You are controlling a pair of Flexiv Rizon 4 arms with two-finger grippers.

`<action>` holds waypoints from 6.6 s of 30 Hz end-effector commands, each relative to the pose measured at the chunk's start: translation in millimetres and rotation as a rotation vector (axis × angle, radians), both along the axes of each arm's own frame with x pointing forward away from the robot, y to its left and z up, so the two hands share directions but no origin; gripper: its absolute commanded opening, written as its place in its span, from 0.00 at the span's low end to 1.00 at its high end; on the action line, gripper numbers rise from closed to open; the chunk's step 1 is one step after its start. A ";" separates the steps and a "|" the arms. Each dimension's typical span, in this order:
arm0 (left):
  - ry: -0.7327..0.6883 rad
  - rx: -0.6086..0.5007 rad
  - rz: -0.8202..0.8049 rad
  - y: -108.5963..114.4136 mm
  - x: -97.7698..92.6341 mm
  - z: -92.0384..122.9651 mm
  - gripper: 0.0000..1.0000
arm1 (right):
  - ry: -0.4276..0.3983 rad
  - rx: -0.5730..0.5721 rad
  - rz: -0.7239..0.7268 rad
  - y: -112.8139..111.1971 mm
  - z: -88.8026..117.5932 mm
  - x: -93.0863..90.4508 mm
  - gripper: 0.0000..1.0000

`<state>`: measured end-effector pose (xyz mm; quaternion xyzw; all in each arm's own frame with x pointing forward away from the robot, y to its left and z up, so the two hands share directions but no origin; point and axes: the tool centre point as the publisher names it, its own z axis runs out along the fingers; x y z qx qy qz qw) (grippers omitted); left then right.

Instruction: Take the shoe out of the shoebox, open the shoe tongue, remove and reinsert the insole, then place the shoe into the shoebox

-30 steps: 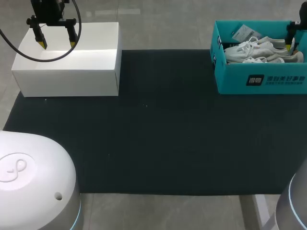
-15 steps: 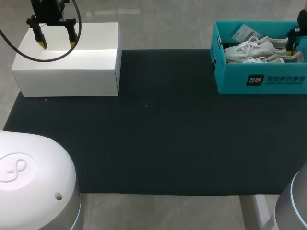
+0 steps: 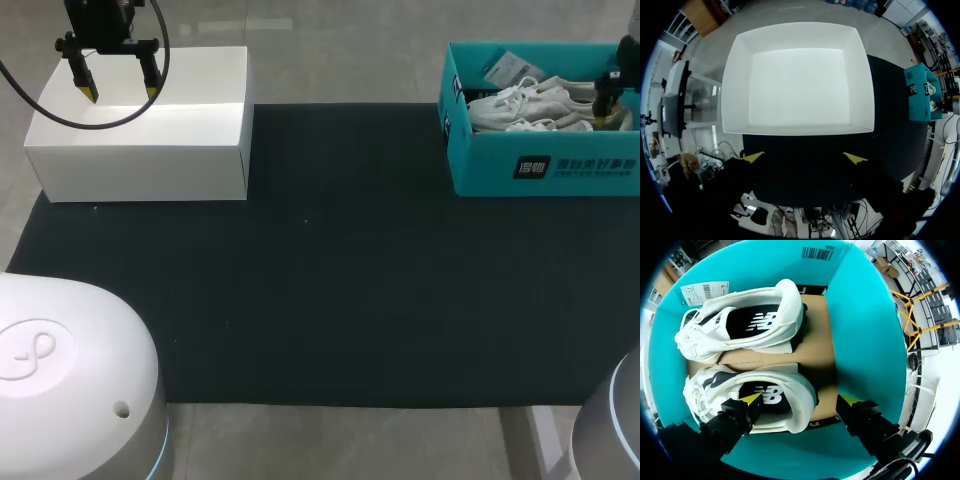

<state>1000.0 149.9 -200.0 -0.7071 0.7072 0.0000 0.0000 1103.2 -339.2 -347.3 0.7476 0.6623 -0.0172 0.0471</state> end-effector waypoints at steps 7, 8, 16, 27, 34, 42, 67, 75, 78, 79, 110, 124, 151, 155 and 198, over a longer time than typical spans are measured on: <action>0.000 0.000 0.000 0.0 0.0 0.0 1.00 | 0.010 -0.021 -0.004 0.9 -15.3 2.2 0.66; 0.000 0.000 0.000 0.0 0.0 0.0 1.00 | 0.013 -0.026 -0.006 1.0 -16.6 1.5 0.70; 0.000 0.000 0.000 0.0 0.0 0.0 1.00 | 0.031 -0.083 -0.040 -4.4 -28.3 -1.6 0.00; 0.000 0.000 0.000 0.0 0.0 0.0 1.00 | 0.039 -0.103 -0.067 -6.4 -24.9 -6.4 0.00; 0.000 0.000 0.000 0.0 0.0 0.0 1.00 | 0.044 -0.102 -0.079 -11.1 -7.1 -12.0 0.00; 0.000 0.000 0.000 0.0 0.0 0.0 1.00 | 0.041 -0.115 -0.102 -12.1 13.3 -13.0 0.00; 0.000 0.000 0.000 0.0 0.0 0.0 1.00 | 0.013 -0.125 -0.188 3.0 128.4 -17.6 0.00; 0.000 0.000 0.000 0.0 0.0 0.0 1.00 | 0.040 -0.123 -0.186 6.5 176.4 -27.3 0.00; 0.000 0.000 0.000 0.0 0.0 0.0 1.00 | 0.020 -0.136 -0.182 7.4 197.7 -30.9 0.00; 0.000 0.000 0.000 0.0 0.0 0.0 1.00 | 0.017 -0.137 -0.182 7.5 203.6 -31.6 0.00; 0.000 0.000 0.000 0.0 0.0 0.0 1.00 | 0.001 -0.151 -0.182 8.3 248.6 -27.8 0.00; 0.000 0.000 0.000 0.0 0.0 0.0 1.00 | -0.049 -0.147 -0.326 54.4 270.0 -68.7 0.00; 0.000 0.000 0.000 0.0 0.0 0.0 1.00 | -0.017 -0.243 -0.286 243.5 236.3 -184.7 0.00; 0.000 0.000 0.000 0.0 0.0 0.0 1.00 | 0.011 -0.233 -0.269 268.4 223.8 -200.2 0.00; 0.000 0.000 0.000 0.0 0.0 0.0 1.00 | 0.164 -0.284 -0.274 352.8 135.5 -325.0 0.00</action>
